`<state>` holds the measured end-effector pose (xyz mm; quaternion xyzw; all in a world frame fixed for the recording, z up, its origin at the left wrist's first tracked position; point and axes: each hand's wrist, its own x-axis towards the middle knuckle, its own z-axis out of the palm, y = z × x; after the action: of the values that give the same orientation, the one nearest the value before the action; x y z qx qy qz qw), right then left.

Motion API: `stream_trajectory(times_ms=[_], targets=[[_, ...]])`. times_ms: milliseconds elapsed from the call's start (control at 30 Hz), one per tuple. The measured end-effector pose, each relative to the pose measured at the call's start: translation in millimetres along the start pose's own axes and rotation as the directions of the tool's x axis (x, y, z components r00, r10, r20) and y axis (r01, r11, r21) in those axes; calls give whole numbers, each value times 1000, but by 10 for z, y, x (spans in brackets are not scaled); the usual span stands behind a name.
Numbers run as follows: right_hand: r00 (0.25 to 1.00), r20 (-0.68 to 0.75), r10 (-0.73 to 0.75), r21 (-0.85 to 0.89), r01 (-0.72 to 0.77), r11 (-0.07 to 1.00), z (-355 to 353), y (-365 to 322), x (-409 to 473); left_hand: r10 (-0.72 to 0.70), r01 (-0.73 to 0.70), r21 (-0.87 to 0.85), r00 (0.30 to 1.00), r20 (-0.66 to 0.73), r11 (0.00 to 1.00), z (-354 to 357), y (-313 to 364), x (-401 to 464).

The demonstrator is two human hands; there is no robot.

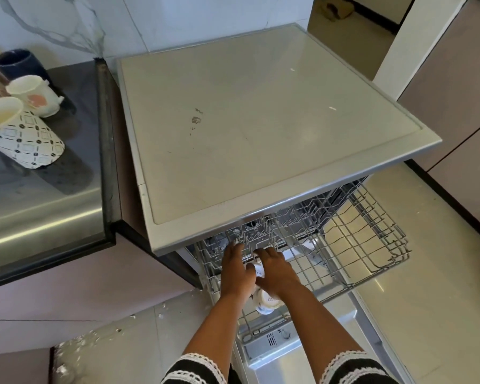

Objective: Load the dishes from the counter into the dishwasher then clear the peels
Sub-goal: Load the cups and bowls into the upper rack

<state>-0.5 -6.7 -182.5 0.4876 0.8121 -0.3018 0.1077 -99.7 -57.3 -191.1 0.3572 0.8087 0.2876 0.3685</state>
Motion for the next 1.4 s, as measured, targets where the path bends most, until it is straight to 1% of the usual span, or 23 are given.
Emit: stream_trajectory(times_ms=[133,233,333,433,500,600,667,733,800,867,1033,1133,1233,1400], targets=[[997,-83,4,-41,-7,999,-321,-116,-208,64,-66,137,998,17,988,-224,197,-150],[981,-192,2,-92,-20,996,-537,-235,-399,134,-137,163,991,29,977,-385,377,-321],[968,-252,-5,-143,-32,989,-687,-363,-616,239,-239,164,971,19,957,-535,547,-539],[950,-312,24,-170,-81,982,-787,-478,-837,371,-354,221,927,-43,909,-663,684,-774],[930,-366,16,-186,-90,978,-854,-564,-981,445,-409,277,892,-78,869,-749,752,-923],[896,-443,-15,-209,-87,974,-976,-720,-1141,520,-451,361,846,-119,816,-888,842,-1078],[880,-474,-18,-208,-91,974,-1058,-849,-1227,557,-459,402,813,-170,792,-1007,882,-1150],[858,-513,-35,-204,-82,976,-1137,-973,-1292,581,-440,459,781,-228,772,-1121,889,-1186],[833,-548,-72,-202,-48,978,-1207,-1105,-1346,576,-392,511,771,-272,765,-1276,874,-1218],[816,-567,-111,-209,-11,978,-1257,-1232,-1368,571,-364,526,762,-306,769,-1444,858,-1258],[827,-525,-200,-251,74,965,-1288,-1633,-1393,551,-272,578,741,-384,770,-1905,675,-1432],[830,-488,-272,-288,141,947,-1282,-1935,-1372,510,-180,597,736,-445,782,-2210,549,-1463],[819,-462,-341,-314,208,926,-1248,-2281,-1306,469,-121,576,724,-505,808,-2513,422,-1409],[779,-451,-436,-317,317,894,-1078,-2879,-1116,342,-51,447,723,-600,893,-2988,106,-1275]])
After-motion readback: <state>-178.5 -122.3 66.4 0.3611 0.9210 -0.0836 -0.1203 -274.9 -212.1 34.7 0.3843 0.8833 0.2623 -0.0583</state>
